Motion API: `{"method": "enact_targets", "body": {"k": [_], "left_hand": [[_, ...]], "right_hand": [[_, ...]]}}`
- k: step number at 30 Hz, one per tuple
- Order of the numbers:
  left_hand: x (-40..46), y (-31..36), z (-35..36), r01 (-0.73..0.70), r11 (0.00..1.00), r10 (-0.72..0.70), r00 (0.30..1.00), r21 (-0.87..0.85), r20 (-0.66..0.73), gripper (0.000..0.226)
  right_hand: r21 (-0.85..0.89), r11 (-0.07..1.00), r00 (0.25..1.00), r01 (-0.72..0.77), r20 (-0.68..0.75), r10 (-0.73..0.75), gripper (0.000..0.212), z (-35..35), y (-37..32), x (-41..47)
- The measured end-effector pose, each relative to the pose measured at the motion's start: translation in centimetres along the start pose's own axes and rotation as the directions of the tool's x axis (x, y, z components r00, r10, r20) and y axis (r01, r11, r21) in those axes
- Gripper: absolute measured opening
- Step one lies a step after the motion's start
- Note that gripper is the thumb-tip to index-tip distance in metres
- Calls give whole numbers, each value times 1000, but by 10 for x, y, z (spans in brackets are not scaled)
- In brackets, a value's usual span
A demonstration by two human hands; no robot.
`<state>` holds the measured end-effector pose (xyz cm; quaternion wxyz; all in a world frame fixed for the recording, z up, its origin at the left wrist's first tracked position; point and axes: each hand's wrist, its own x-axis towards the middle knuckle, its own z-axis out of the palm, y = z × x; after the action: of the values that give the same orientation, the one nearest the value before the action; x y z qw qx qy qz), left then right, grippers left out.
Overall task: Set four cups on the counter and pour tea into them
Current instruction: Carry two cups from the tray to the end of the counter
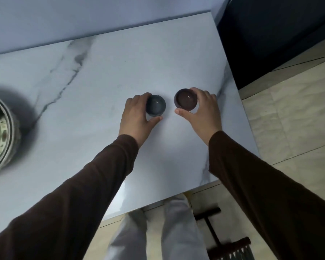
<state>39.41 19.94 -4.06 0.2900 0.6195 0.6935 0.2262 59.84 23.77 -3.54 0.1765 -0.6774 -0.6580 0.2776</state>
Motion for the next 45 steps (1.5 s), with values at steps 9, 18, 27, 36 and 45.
{"method": "enact_targets", "body": {"k": [9,18,27,36,45], "left_hand": [[20,38,51,61,996,-59,997,69,-41,60],[24,66,86,121,991,-118,991,55,-68,61],[30,80,111,100,991,-93,992,86,-80,58],[50,85,135,123,984,-103,984,132,-146,62],[62,93,142,168,974,-144,977,150,-158,63]], "right_hand": [[17,998,996,56,66,-57,74,-28,58,46],[37,994,988,106,111,-109,73,-51,93,66],[52,990,987,129,86,-133,74,-56,114,73],[42,972,964,231,126,-235,75,-45,134,108],[33,965,952,261,153,-263,75,-42,139,125]]}}
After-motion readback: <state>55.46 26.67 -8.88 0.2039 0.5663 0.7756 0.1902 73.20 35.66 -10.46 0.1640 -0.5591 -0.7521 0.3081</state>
